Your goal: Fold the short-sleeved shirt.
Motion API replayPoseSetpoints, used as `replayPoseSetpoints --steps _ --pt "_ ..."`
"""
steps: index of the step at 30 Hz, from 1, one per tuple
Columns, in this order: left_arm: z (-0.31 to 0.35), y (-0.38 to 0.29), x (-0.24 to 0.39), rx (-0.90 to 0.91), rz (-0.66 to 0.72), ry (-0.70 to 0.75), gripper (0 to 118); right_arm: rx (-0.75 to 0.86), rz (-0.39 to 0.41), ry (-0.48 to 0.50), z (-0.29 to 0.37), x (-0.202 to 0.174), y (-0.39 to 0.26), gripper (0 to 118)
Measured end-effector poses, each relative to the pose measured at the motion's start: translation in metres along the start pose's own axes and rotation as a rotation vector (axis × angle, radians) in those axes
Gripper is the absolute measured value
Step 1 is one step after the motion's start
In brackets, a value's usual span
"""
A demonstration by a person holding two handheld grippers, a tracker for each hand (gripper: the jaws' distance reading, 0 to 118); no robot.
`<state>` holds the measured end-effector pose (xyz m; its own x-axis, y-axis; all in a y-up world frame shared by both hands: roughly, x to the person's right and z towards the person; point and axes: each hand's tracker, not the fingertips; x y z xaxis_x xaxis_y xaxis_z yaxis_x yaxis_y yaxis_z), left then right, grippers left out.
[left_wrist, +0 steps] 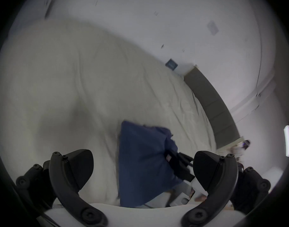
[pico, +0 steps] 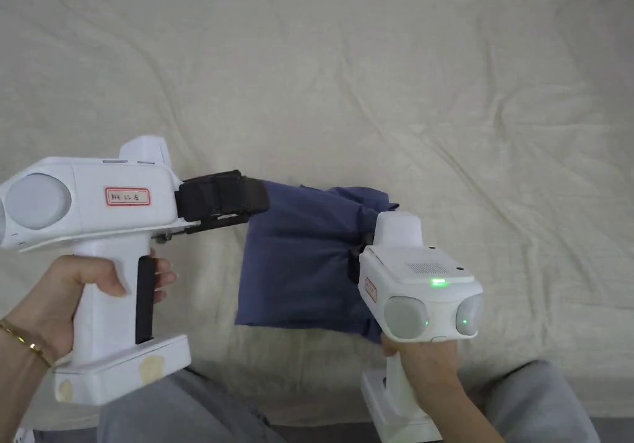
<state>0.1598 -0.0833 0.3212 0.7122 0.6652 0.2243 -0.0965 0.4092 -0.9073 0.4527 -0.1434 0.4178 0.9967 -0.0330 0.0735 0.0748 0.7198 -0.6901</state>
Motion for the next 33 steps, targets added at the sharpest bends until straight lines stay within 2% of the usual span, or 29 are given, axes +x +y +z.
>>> replayPoseSetpoints --steps 1,3,5,9,12,13,14,15,17,19,21,24,26,28,33 --pt "-0.009 0.001 -0.011 -0.040 -0.003 0.011 118 -0.001 -0.007 0.004 0.000 0.000 0.000 2" --pt "-0.025 -0.002 -0.027 -0.118 -0.004 -0.058 118 -0.004 -0.012 0.008 0.000 0.001 0.001 2" --pt "-0.038 -0.001 -0.041 -0.178 0.067 -0.127 118 -0.005 -0.013 0.011 -0.001 0.001 0.001 1" --pt "-0.055 -0.006 -0.054 -0.186 0.139 -0.324 118 -0.006 -0.029 0.019 -0.001 0.003 0.001 2" --pt "-0.071 -0.008 -0.050 -0.230 0.150 -0.378 117 -0.013 -0.048 0.026 -0.001 0.006 0.002 1" --pt "-0.075 -0.008 -0.048 -0.227 0.150 -0.386 112 -0.015 -0.056 0.030 -0.002 0.007 0.003 2" --pt "-0.079 -0.008 -0.045 -0.232 0.151 -0.408 97 -0.018 -0.063 0.034 -0.002 0.008 0.004 2" --pt "-0.083 -0.006 -0.042 -0.238 0.152 -0.408 92 -0.021 -0.073 0.040 -0.002 0.009 0.004 2" --pt "-0.092 -0.009 -0.034 -0.244 0.101 -0.292 81 -0.027 -0.084 0.049 -0.001 0.010 0.007 2" --pt "-0.098 -0.010 -0.029 -0.260 0.062 -0.181 31 -0.031 -0.081 0.055 0.000 0.012 0.011 2" --pt "-0.092 -0.008 -0.024 -0.248 0.123 -0.211 28 -0.031 -0.072 0.061 0.005 0.013 0.016 2" --pt "-0.085 -0.005 -0.005 -0.259 0.137 -0.069 26 0.014 -0.093 0.091 0.024 0.020 0.026 2" --pt "-0.074 -0.001 0.007 -0.253 0.142 -0.038 25 0.060 -0.097 0.109 0.041 0.025 0.036 2" --pt "-0.053 0.008 0.014 -0.248 0.117 -0.015 25 0.113 -0.096 0.127 0.062 0.032 0.047 2" --pt "0.022 0.048 -0.007 -0.236 -0.010 0.229 25 0.191 -0.083 0.138 0.099 0.046 0.065 2"
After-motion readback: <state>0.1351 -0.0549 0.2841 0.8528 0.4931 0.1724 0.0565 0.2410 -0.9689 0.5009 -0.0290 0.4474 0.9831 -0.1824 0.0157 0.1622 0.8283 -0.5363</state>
